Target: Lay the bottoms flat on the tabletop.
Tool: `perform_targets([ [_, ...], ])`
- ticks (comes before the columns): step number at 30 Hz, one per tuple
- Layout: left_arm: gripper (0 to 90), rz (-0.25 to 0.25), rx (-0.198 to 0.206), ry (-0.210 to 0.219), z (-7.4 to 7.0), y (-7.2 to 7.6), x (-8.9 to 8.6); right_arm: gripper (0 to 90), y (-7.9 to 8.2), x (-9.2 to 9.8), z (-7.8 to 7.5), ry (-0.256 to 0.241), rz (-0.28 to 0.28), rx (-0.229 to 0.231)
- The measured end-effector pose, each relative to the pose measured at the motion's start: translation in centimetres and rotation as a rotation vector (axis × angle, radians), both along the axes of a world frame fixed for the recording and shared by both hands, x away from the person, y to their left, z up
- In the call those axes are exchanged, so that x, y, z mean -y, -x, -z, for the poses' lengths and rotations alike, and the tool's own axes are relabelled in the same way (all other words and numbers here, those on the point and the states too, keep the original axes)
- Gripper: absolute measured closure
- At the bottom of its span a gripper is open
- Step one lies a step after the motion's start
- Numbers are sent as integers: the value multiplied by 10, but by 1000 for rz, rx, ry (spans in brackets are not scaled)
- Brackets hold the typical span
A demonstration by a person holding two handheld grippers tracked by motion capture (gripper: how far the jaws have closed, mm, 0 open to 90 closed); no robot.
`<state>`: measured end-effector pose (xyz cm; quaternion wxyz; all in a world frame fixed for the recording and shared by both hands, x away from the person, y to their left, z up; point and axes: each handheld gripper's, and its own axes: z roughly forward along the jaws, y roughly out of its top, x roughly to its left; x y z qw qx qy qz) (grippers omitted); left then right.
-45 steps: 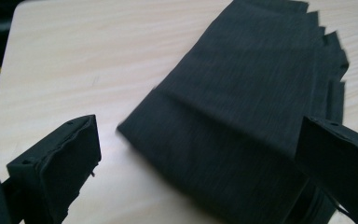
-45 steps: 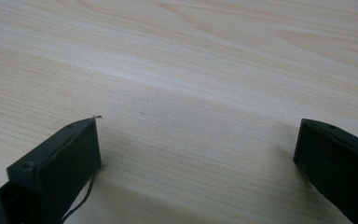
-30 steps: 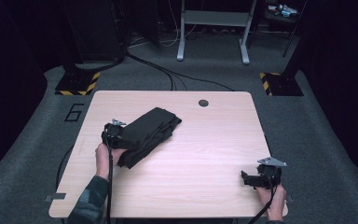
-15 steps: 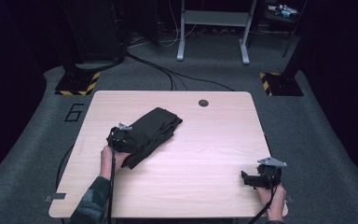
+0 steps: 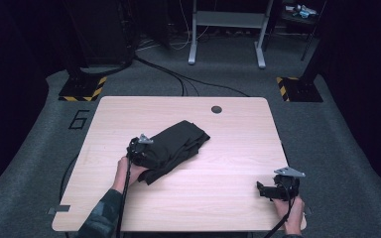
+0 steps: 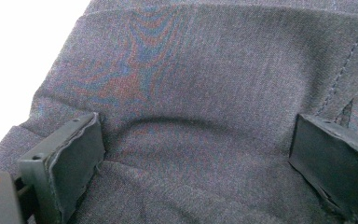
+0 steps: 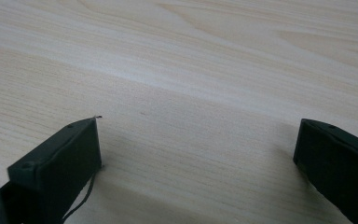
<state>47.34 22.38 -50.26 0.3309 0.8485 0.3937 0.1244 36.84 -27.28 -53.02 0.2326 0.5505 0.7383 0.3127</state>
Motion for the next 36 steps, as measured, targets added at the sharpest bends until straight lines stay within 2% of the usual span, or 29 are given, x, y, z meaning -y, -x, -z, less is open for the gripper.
perform_targets([
  [8,32,68,5,18,1,3,6,0,0,0,0,0,1,-1],
  [12,32,91,-12,5,-2,5,9,1,0,0,0,0,0,-3],
  [13,31,79,-4,4,-4,5,9,0,0,0,0,-1,2,-3],
  [15,15,41,-8,38,-11,5,7,0,0,0,0,-1,2,-3],
  [17,1,0,4,47,-17,6,5,1,0,0,0,-1,2,-3],
  [18,0,-54,34,54,-26,10,4,1,0,0,0,-1,2,-2],
  [19,0,-54,34,54,-26,10,4,1,0,0,0,-1,2,-2],
  [22,0,-142,76,13,-35,17,-1,2,0,0,0,-2,6,-1],
  [24,0,-183,54,-20,-35,17,-7,2,0,0,0,-3,6,-1],
  [26,0,-216,8,-20,-24,13,-10,1,0,0,0,0,2,-2],
  [28,0,-207,-36,-34,-10,8,-9,1,0,0,0,0,2,-2],
  [31,3,-204,-33,-26,-4,8,-8,2,0,0,0,0,3,-2],
  [36,22,-150,-23,-67,-3,5,-4,2,0,0,0,3,0,-1],
])
